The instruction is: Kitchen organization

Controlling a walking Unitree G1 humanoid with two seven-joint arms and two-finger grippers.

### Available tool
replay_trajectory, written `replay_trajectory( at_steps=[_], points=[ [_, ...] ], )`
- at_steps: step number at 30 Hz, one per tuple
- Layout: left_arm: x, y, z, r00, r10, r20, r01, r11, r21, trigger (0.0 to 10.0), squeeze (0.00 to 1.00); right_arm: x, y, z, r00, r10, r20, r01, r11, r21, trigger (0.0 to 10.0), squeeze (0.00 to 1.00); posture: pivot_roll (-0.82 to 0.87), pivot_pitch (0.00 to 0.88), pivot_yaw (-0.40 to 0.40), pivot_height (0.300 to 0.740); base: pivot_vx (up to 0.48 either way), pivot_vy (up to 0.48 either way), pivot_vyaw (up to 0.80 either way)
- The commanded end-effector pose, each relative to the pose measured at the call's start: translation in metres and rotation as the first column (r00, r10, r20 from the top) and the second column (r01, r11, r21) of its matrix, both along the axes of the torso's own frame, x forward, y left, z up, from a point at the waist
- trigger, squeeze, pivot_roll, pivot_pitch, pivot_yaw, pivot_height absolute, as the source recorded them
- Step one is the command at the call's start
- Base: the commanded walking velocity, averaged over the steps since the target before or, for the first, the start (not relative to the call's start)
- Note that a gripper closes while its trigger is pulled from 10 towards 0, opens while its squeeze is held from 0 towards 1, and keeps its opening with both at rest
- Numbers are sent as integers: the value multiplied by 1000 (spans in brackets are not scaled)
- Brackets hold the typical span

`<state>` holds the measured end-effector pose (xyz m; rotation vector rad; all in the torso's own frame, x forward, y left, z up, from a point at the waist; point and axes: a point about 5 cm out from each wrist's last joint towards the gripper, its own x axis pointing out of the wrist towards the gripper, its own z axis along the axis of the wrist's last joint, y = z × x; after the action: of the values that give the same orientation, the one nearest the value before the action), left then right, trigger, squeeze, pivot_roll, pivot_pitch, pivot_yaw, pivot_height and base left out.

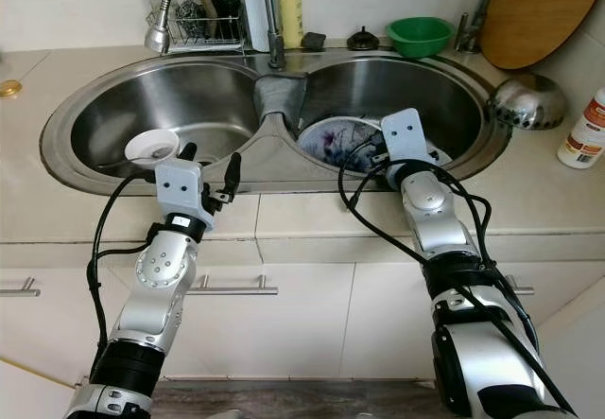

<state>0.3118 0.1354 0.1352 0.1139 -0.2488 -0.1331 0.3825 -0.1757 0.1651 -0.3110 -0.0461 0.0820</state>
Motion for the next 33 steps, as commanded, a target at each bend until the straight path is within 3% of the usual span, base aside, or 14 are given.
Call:
replay_trajectory(
  at_steps=[1,6,14,18,21,22,23,24,28,33],
  points=[
    [-1,-2,-4,1000,-6,-14,7,1000,6,10000,0,-1,0,8,999,1,48,-3,999,52,10000,1000,-72,0,16,740,0,0,0],
    [-1,-2,-4,1000,-10,-20,10,1000,11,10000,0,-5,-3,9,998,-2,58,-8,984,177,10000,1000,-72,0,17,740,0,0,0],
    [-1,-1,-5,1000,-8,-25,8,1000,13,10000,0,-13,-6,-3,1000,-9,23,5,981,194,10000,1000,-76,9,18,740,0,0,0],
    [0,0,-4,1000,-4,-23,4,1000,9,10000,0,-20,-13,-1,991,-119,58,103,969,224,10000,1000,-75,10,17,740,0,0,0],
    [0,0,-3,1000,-2,-19,2,1000,4,10000,0,-25,-14,5,983,-148,108,113,954,276,10000,1000,-77,11,19,740,0,0,0],
    [0,0,-3,1000,-2,-18,2,1000,3,10000,0,-28,-12,8,980,-146,136,102,953,285,10000,855,-79,10,20,740,0,0,0],
    [0,1,-2,1000,-2,-17,2,1000,1,10000,0,-30,-9,11,977,-141,160,90,954,286,10000,588,-80,10,21,740,0,0,0],
    [0,0,-2,1000,-4,-17,4,1000,-1,10000,0,-33,-6,14,974,-135,182,79,955,286,10000,0,-80,9,22,740,0,0,0],
    [1,-1,-1,1000,-15,-17,15,1000,-11,10000,0,-41,2,27,954,-124,272,49,962,268,10000,0,-82,6,24,740,0,0,0],
    [2,-2,1,1000,-25,-8,25,1000,-13,10000,0,-45,3,37,934,-139,329,57,967,248,10000,0,-81,2,24,740,0,462,0]
  ],
)
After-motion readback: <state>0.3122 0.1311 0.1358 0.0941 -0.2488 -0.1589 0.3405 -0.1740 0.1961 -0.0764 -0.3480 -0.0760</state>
